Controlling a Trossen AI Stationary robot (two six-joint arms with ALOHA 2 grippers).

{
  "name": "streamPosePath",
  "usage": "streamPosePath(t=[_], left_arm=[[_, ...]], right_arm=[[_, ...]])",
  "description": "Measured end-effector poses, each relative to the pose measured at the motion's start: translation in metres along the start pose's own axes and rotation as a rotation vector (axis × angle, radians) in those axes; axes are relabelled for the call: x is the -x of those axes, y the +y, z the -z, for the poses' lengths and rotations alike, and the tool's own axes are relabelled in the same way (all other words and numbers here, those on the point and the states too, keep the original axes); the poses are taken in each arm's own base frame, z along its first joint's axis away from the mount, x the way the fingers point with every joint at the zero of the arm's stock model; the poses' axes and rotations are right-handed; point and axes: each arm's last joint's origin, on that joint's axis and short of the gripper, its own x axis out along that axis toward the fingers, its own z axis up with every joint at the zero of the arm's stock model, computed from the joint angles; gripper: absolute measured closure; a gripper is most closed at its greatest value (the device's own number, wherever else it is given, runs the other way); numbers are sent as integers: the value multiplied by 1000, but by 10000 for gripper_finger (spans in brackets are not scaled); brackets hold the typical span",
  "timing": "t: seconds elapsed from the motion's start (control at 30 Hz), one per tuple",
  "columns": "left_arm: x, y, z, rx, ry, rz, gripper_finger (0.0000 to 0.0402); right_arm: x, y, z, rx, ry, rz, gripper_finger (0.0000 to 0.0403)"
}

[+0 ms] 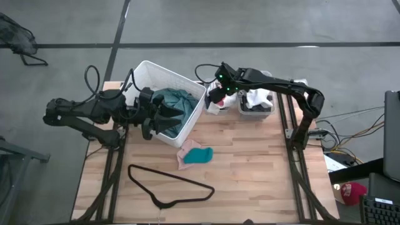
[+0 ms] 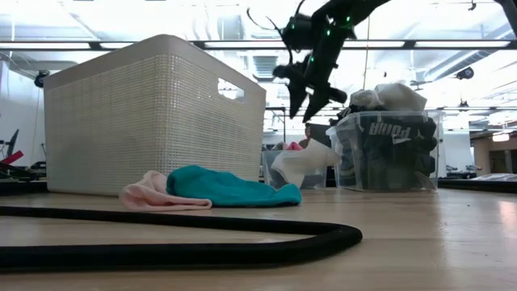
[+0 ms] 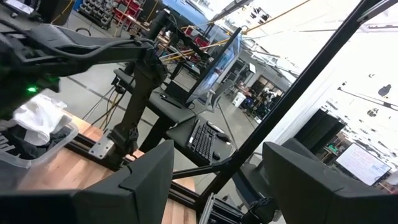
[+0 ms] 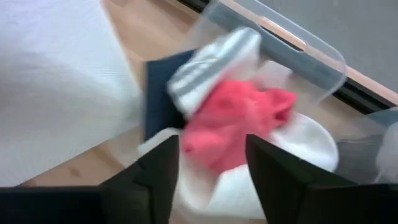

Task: Pick & Place Cloths
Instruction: Put the pink sock into the left transparent bin, then put the blue sock into the left transparent bin

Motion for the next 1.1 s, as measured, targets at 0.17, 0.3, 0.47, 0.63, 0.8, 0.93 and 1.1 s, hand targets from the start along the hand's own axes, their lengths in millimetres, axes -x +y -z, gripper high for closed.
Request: streamPosePath(t=[0.17,0.3,0.47,0.63,0.8,0.93,1.1], left_arm=[[0,0,0,-18,-1,0,151],[0,0,0,-19,0,0,151],[0,0,0,-30,2,-1,151],[0,0,0,-31,2,-2,151],[0,0,0,-41,-2,-8,151],[0,1,0,-53,-11,-21,151],[0,1,0,-49,-15,-29,151]], right_arm=[[21,18,7,65,-40,-54,179],[36,43,23,169,-39,-134,157],[40,90,64,353,-5,-219,142],[38,126,105,474,-25,-263,133],[21,145,134,478,-8,-355,139],[-11,149,149,443,34,-390,152],[-50,151,172,492,112,-339,169]])
